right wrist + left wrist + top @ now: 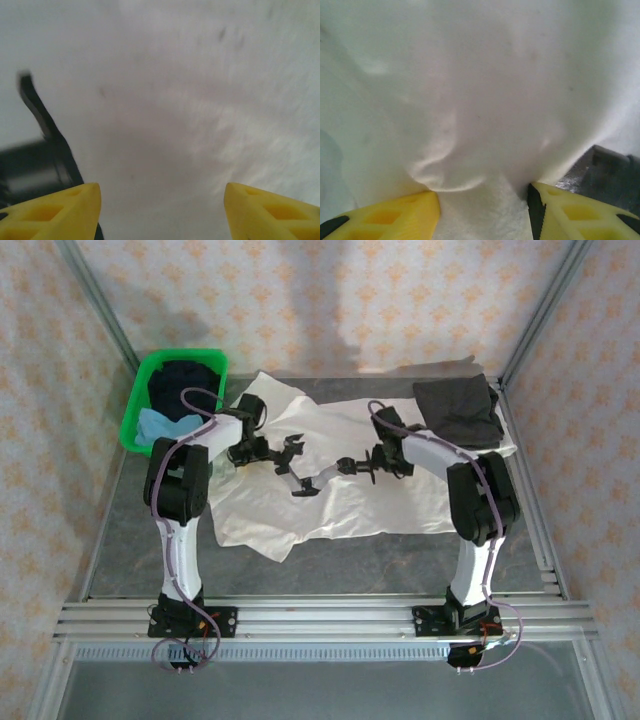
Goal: Fold and stack the t-shirts
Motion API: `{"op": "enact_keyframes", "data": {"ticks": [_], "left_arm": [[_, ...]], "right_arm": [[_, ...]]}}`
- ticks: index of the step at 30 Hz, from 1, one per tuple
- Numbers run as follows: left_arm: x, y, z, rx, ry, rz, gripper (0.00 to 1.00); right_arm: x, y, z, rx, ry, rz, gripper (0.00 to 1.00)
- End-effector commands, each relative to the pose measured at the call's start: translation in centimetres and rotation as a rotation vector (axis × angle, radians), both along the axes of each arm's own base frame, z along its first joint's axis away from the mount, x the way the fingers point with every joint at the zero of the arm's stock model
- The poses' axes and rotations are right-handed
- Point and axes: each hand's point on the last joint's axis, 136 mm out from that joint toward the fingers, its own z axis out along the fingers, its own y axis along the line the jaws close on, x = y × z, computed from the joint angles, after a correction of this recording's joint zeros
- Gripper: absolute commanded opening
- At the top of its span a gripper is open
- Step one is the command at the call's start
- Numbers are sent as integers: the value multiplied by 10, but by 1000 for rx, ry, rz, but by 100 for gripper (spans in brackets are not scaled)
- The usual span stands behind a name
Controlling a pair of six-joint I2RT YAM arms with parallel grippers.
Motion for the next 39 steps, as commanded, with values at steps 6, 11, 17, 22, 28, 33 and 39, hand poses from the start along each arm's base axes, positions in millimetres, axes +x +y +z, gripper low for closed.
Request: {"op": "enact_keyframes", "data": {"ticks": [6, 11, 17, 22, 28, 33, 39], "left_arm": [[4, 31, 13, 97, 13, 28, 52], [-22, 29, 61, 117, -64, 22, 57], [-111, 45, 75, 145, -101, 162, 58], [-193, 66, 53, 125, -113, 349, 56], [-233, 96, 31, 144, -97, 486, 48], [-218, 94, 26, 90, -130, 479, 41], [-201, 81, 18, 23, -128, 438, 33]], "right_arm": [[-65, 21, -21, 12, 15, -43, 70], [-92, 14, -9, -22, 10, -43, 75], [-95, -22, 53, -161, -96, -83, 90], [-129, -40, 59, -120, -87, -145, 97], [-167, -62, 42, -113, -42, -230, 100], [-172, -68, 34, -116, -49, -248, 100], [-168, -65, 30, -107, -49, -249, 100]]}}
